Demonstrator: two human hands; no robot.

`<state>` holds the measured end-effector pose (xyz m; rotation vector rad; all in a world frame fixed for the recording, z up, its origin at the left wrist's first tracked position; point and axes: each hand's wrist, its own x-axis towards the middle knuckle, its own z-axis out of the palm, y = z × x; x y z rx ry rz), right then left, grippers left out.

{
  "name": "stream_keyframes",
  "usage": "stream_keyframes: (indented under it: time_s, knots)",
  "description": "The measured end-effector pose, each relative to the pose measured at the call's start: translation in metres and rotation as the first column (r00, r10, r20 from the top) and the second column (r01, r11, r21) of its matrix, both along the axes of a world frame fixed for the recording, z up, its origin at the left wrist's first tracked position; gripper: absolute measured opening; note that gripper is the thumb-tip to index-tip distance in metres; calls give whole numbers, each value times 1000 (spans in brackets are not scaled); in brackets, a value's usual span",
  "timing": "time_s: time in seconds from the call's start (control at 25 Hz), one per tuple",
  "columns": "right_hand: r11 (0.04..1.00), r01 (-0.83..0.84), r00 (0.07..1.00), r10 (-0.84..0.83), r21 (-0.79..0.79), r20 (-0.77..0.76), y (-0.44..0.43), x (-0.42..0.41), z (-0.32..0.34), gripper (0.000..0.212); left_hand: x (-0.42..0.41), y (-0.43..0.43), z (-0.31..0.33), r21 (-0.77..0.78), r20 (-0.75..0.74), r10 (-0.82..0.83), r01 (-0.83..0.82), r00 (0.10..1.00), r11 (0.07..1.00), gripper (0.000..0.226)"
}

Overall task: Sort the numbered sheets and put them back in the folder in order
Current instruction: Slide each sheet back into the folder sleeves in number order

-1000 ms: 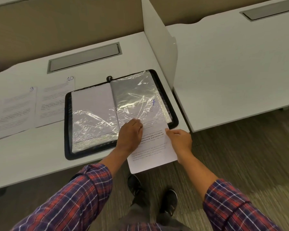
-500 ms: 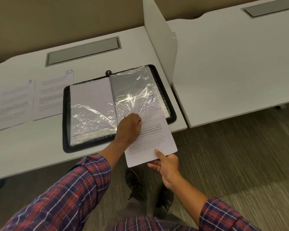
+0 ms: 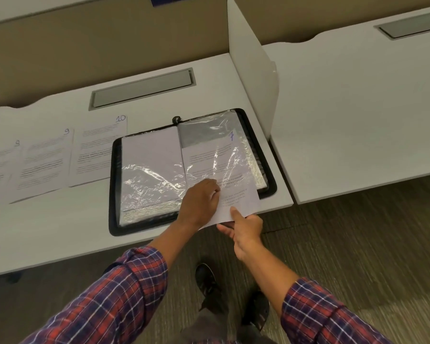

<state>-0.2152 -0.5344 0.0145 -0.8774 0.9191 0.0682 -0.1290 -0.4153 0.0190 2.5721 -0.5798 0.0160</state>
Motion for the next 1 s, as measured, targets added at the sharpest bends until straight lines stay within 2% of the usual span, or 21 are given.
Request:
stream_keyframes:
  time_s: [0.16,0.24,0.36,0.56,1.0]
  knots:
    - [999,20,998,-18,-36,55,-2,30,5,33,3,7,2,-43,-10,-19,19,1000,999,11]
    - [995,-39,998,42,-87,39,-1,29,4,33,5,10,2,-52,-16,-12,11,1000,999,15]
    - [971,-140,990,138,-195,-25,8,17,2,23,6,13,2,-58,-6,-7,6,1000,998,15]
    - [958,-108,994,102,-266,-36,14,46,5,8,5,15,4,-64,-49,17,-20,999,998,20]
    - [887,-225,974,203,-402,-98,6,86,8,19,10,16,0,-128,-73,-21,12,997,992,20]
